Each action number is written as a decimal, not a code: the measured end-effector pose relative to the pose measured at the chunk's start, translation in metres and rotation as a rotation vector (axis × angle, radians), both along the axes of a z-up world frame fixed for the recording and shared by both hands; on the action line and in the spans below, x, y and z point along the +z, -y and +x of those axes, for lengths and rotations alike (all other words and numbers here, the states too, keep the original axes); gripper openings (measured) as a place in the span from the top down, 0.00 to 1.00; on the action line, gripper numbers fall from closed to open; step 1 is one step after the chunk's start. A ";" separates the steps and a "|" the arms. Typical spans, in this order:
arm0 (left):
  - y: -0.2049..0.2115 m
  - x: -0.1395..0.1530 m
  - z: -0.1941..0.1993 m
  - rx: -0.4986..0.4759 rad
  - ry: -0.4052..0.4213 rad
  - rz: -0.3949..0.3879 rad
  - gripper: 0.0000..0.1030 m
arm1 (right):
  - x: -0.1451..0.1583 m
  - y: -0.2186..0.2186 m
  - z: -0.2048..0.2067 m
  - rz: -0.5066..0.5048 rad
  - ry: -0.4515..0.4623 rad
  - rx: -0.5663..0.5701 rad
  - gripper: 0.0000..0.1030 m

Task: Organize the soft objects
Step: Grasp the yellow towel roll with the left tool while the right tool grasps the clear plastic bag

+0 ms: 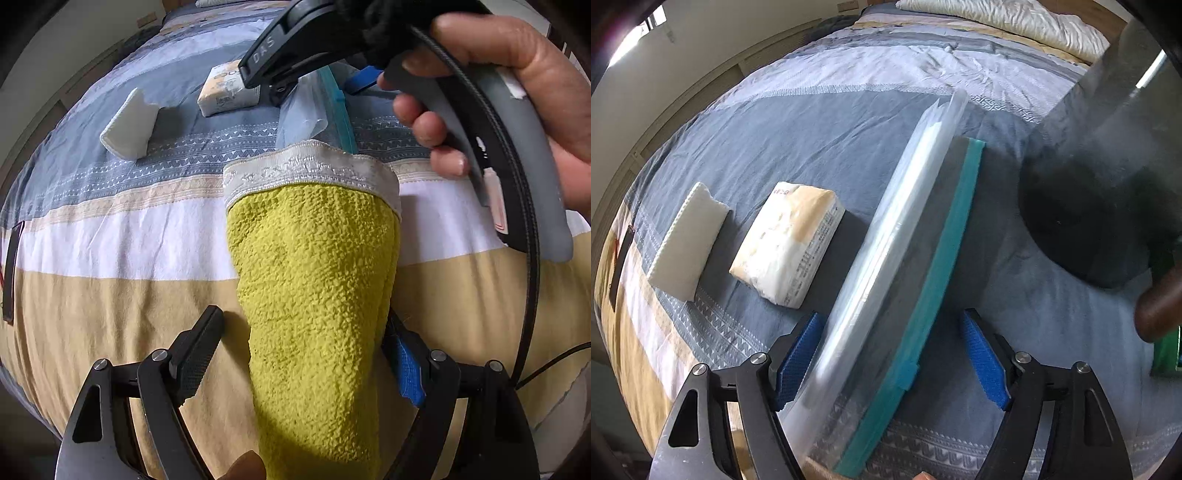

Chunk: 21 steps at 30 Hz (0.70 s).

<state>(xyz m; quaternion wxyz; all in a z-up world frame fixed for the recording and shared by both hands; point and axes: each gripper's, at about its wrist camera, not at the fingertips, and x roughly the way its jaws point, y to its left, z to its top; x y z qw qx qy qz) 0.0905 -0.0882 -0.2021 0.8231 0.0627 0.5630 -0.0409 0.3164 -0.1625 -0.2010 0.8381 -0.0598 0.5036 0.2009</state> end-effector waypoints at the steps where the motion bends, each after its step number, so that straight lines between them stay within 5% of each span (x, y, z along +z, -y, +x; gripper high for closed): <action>1: 0.002 -0.001 0.001 0.003 -0.001 0.002 0.23 | -0.001 -0.001 0.001 -0.003 0.001 0.000 0.27; 7: 0.016 -0.005 -0.007 -0.001 0.016 0.033 0.25 | -0.004 -0.001 0.005 -0.004 0.001 -0.012 0.52; 12: 0.031 -0.009 -0.011 -0.010 0.022 0.032 0.36 | -0.003 0.005 0.004 -0.013 0.015 -0.023 0.83; 21: 0.048 0.000 -0.012 -0.039 0.034 0.030 0.79 | 0.004 0.000 -0.004 -0.054 0.069 -0.006 0.92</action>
